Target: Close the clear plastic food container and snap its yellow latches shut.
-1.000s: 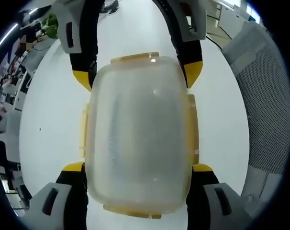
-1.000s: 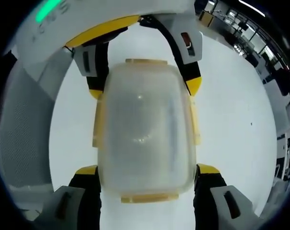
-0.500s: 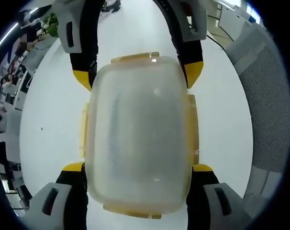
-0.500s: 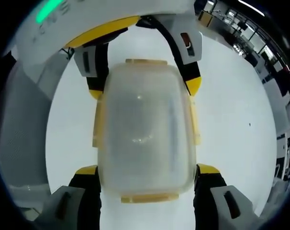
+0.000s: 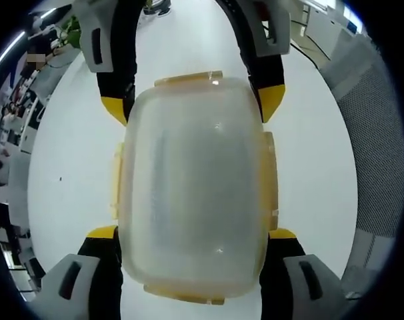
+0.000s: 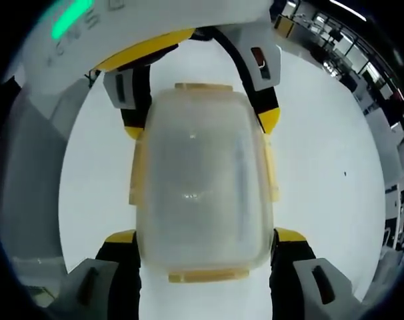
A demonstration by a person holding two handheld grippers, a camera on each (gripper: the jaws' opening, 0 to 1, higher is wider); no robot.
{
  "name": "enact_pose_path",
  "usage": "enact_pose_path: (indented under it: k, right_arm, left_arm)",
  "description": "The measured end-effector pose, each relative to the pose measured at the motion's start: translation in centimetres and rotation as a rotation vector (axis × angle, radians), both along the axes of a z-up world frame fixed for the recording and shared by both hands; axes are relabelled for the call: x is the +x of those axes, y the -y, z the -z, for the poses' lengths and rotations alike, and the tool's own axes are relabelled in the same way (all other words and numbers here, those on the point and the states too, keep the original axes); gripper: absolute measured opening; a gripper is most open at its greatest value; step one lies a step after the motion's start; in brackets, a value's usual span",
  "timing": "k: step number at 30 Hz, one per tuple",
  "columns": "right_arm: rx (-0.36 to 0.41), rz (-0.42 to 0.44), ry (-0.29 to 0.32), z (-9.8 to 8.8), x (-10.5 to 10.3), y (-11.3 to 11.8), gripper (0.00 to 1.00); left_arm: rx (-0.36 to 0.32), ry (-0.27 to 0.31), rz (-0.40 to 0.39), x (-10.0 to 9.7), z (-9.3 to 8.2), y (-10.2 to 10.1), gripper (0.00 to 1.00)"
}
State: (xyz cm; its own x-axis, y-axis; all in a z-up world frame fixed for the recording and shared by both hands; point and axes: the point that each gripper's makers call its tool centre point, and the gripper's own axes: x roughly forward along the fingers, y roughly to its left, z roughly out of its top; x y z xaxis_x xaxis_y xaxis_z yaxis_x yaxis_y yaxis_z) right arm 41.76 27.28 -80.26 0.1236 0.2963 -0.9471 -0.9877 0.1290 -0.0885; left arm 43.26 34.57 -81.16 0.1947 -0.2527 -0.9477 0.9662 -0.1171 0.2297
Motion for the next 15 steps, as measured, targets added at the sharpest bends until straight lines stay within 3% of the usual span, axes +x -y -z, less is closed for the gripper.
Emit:
enact_pose_path:
  k: [15]
  right_arm:
    - [0.009,-0.005,0.001,0.0,1.6,0.1,0.80]
  left_arm:
    - [-0.002,-0.002,-0.008,1.6,0.1,0.2,0.86]
